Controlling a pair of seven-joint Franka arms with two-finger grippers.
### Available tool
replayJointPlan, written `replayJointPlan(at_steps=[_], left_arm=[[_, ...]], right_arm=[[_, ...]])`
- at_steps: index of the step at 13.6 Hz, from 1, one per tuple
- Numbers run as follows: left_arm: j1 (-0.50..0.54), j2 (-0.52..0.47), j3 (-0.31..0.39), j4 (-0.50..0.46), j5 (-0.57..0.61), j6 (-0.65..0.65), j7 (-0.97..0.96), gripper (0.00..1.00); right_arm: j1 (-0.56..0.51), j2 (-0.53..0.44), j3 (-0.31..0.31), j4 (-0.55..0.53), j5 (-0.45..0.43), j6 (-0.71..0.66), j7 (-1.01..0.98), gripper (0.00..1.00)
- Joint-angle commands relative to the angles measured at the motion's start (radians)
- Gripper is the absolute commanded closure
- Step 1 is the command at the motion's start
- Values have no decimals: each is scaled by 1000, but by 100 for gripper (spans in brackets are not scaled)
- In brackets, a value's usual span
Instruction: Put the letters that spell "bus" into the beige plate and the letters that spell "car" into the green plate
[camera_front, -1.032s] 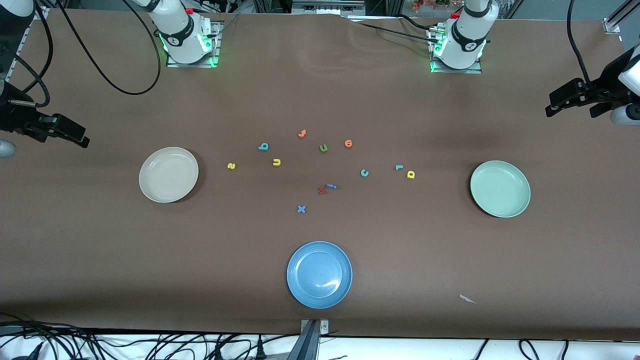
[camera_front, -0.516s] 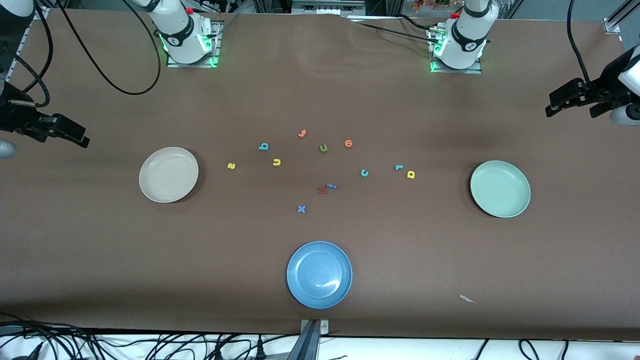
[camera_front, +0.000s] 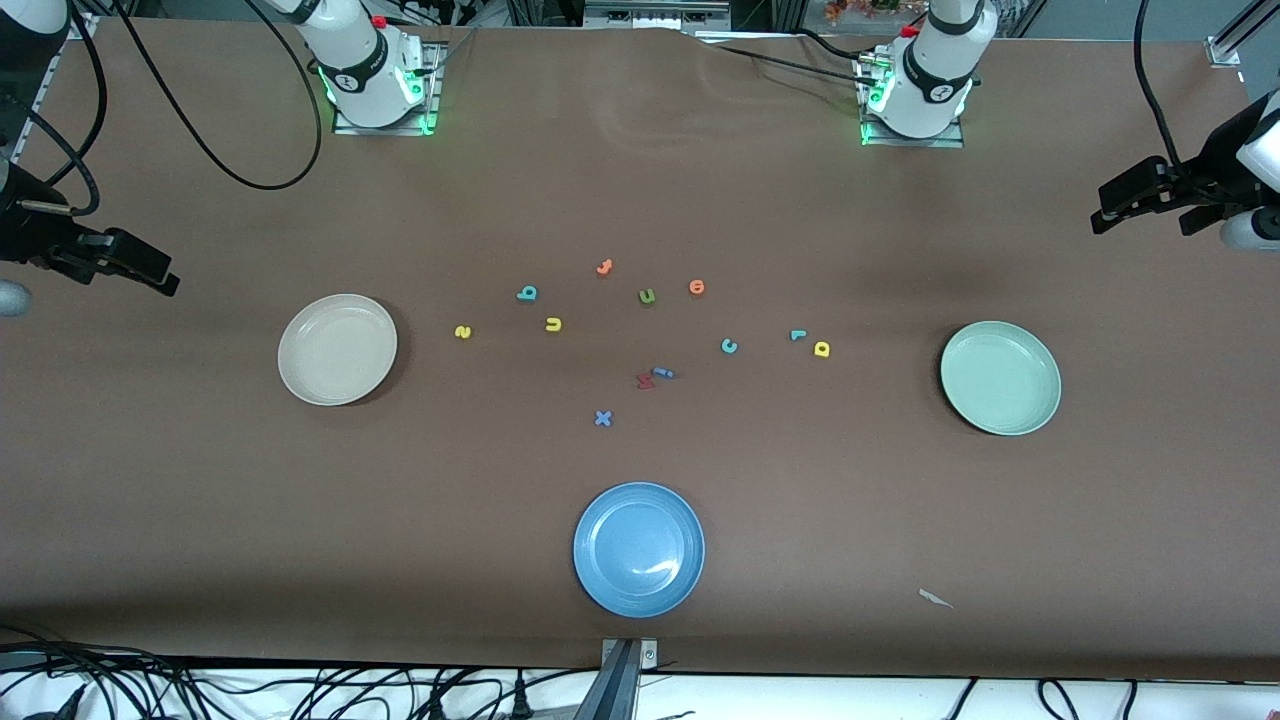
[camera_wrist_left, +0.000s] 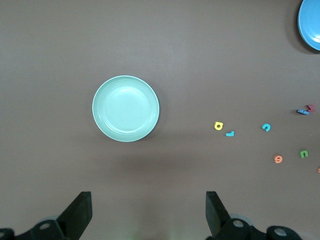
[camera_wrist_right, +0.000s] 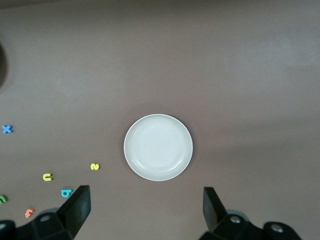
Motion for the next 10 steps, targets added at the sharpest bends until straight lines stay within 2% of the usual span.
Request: replayJointPlan(at_steps=[1, 4, 8, 10], left_arm=[[5, 9, -3, 28, 18, -24, 17, 0], [5, 9, -3, 28, 18, -24, 17, 0], [6, 9, -3, 28, 18, -24, 17, 0], [5, 9, -3, 28, 18, -24, 16, 0]], right_arm=[[4, -12, 6, -20, 15, 3, 16, 1], [35, -12, 6, -26, 15, 1, 103, 1], [145, -12, 9, -70, 15, 18, 309, 1], [206, -9, 12, -125, 15, 87, 398, 1]])
